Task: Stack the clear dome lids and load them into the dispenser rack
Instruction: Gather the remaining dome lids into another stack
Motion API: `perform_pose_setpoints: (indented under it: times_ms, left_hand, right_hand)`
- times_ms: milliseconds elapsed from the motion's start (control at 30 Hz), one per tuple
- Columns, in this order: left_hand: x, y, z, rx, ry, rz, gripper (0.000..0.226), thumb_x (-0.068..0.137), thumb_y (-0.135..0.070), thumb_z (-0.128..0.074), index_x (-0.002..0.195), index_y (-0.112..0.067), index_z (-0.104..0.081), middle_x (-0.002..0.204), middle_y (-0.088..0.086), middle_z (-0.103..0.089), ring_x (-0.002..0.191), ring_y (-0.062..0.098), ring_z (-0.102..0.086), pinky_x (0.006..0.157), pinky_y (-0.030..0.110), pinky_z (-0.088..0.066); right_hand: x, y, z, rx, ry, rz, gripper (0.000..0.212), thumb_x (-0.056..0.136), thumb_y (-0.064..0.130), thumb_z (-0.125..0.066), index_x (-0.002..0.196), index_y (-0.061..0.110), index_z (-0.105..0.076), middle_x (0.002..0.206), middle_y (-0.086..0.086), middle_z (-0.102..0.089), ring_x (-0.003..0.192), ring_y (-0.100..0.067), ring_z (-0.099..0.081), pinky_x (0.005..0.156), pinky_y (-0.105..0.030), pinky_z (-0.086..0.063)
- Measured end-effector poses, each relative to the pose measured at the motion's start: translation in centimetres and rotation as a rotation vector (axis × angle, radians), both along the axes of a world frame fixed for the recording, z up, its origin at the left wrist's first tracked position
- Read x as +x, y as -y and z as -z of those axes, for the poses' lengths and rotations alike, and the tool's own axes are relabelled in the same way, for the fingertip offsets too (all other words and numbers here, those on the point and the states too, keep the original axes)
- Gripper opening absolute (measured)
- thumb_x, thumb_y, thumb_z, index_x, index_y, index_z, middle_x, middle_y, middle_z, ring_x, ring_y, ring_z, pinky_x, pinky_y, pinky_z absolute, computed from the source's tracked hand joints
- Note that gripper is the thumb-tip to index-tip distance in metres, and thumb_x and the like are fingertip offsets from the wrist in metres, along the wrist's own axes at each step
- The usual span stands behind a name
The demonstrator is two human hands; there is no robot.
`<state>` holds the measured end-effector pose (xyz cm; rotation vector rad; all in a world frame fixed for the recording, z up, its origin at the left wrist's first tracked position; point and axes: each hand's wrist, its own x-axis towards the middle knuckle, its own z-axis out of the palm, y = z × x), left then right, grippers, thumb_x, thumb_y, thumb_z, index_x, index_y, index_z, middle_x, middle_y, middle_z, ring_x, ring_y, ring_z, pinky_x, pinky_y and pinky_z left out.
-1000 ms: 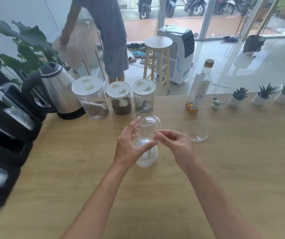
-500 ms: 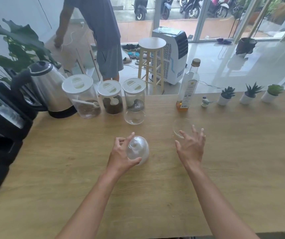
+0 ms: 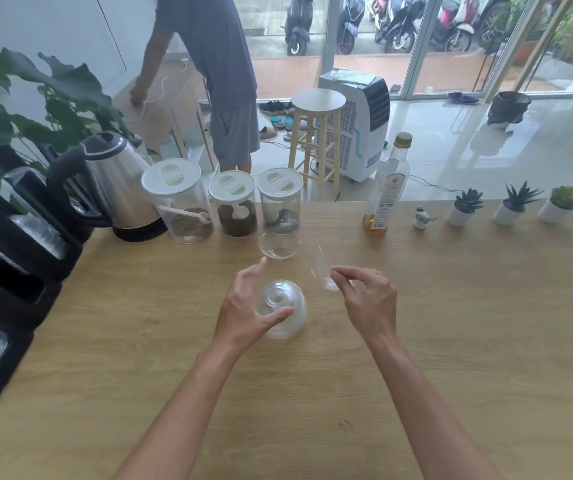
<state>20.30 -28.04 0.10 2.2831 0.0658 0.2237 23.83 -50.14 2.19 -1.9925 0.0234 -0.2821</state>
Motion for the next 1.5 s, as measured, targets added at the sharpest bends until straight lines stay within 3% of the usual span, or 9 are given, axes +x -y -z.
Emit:
perform_pose_setpoints:
  times_ms: [200,333,600,700,833,1067,1267,1367,1500]
  left_hand:
    - [0.3,0.6,-2.6,-0.076,0.134,0.024,0.105,0.064,-0.067,-0.085,0.153,-0.039,-0.037,0.145,-0.012,-0.055,0.132,0.004,-0.052,0.105,0.033,-0.049]
    - [0.5,0.5,-2.8,-0.074,0.157,0.003,0.106,0.061,-0.072,-0.083,0.151,-0.037,-0.040,0.135,-0.010,-0.057,0.122,0.003,-0.057,0.096,0.023,-0.048]
    - [-0.1,-0.1,1.0,0.070,-0.092,0.003,0.106,0.061,-0.049,-0.093,0.152,-0.036,-0.040,0.124,-0.002,-0.046,0.106,0.012,-0.056,0.093,0.028,-0.051]
    - [-0.4,-0.2,2.2,0.056,-0.151,0.019,0.107,0.061,-0.046,-0.093,0.153,-0.034,-0.040,0.124,-0.002,-0.042,0.105,0.012,-0.054,0.091,0.024,-0.049]
    - [-0.9,-1.7,2.8,0.020,-0.157,-0.011,0.105,0.062,-0.040,-0.093,0.152,-0.034,-0.041,0.128,-0.001,-0.040,0.106,0.011,-0.053,0.089,0.022,-0.047]
    - [-1.1,-6.8,2.6,-0.008,-0.192,-0.083,0.105,0.059,-0.038,-0.089,0.150,-0.041,-0.037,0.133,-0.004,-0.048,0.118,0.013,-0.053,0.095,0.029,-0.048]
    - [-0.6,-9.7,2.6,-0.033,-0.232,-0.052,0.104,0.061,-0.036,-0.090,0.150,-0.044,-0.037,0.131,-0.006,-0.045,0.116,0.014,-0.054,0.094,0.025,-0.045]
    - [-0.2,-10.2,2.6,-0.041,-0.238,-0.023,0.103,0.062,-0.037,-0.088,0.150,-0.045,-0.036,0.130,-0.007,-0.044,0.117,0.013,-0.053,0.093,0.024,-0.046]
    - [-0.2,-10.8,2.7,-0.031,-0.241,0.021,0.107,0.063,-0.043,-0.087,0.152,-0.050,-0.028,0.130,-0.008,-0.043,0.117,0.012,-0.052,0.094,0.028,-0.051]
  right_hand:
    - [-0.7,-2.6,-4.2,0.527,-0.227,-0.214,0.010,0.089,0.023,-0.080,0.099,0.021,-0.081,0.089,-0.002,-0.082,0.097,-0.010,-0.076,0.093,-0.025,-0.053]
    - [-0.6,-3.0,-3.4,0.611,-0.365,-0.238,0.020,0.091,0.028,-0.077,0.109,0.021,-0.078,0.094,-0.004,-0.082,0.104,-0.013,-0.075,0.101,-0.032,-0.049]
    - [0.4,-3.5,1.2,0.297,-0.655,-0.164,0.024,0.097,0.048,-0.064,0.116,0.033,-0.068,0.107,0.013,-0.068,0.108,-0.015,-0.063,0.099,-0.040,-0.055]
    - [0.1,-4.4,2.9,0.291,-0.744,-0.228,0.025,0.099,0.051,-0.059,0.117,0.036,-0.067,0.115,0.007,-0.071,0.112,-0.019,-0.067,0.092,-0.038,-0.056]
    - [0.1,-6.5,4.4,0.265,-0.725,-0.259,0.026,0.098,0.053,-0.058,0.115,0.037,-0.069,0.120,0.006,-0.073,0.109,-0.020,-0.071,0.097,-0.046,-0.058]
    - [2.0,-11.3,3.4,0.047,-0.662,-0.387,0.039,0.102,0.044,-0.055,0.126,0.020,-0.074,0.111,0.003,-0.077,0.093,-0.015,-0.068,0.081,-0.031,-0.052]
    - [5.4,-14.1,3.9,-0.601,-0.147,-0.124,0.046,0.094,0.031,-0.065,0.139,0.020,-0.062,0.147,-0.011,-0.055,0.138,-0.033,-0.041,0.111,-0.045,-0.043]
    - [7.8,-14.3,4.4,-0.822,-0.230,-0.118,0.052,0.096,0.020,-0.061,0.146,0.031,-0.054,0.167,-0.011,-0.030,0.156,-0.040,-0.016,0.126,-0.053,-0.021]
    - [8.5,-14.2,5.6,-0.765,-0.322,-0.076,0.039,0.100,0.014,-0.055,0.132,0.035,-0.066,0.169,-0.011,-0.026,0.158,-0.039,-0.007,0.130,-0.050,-0.005]
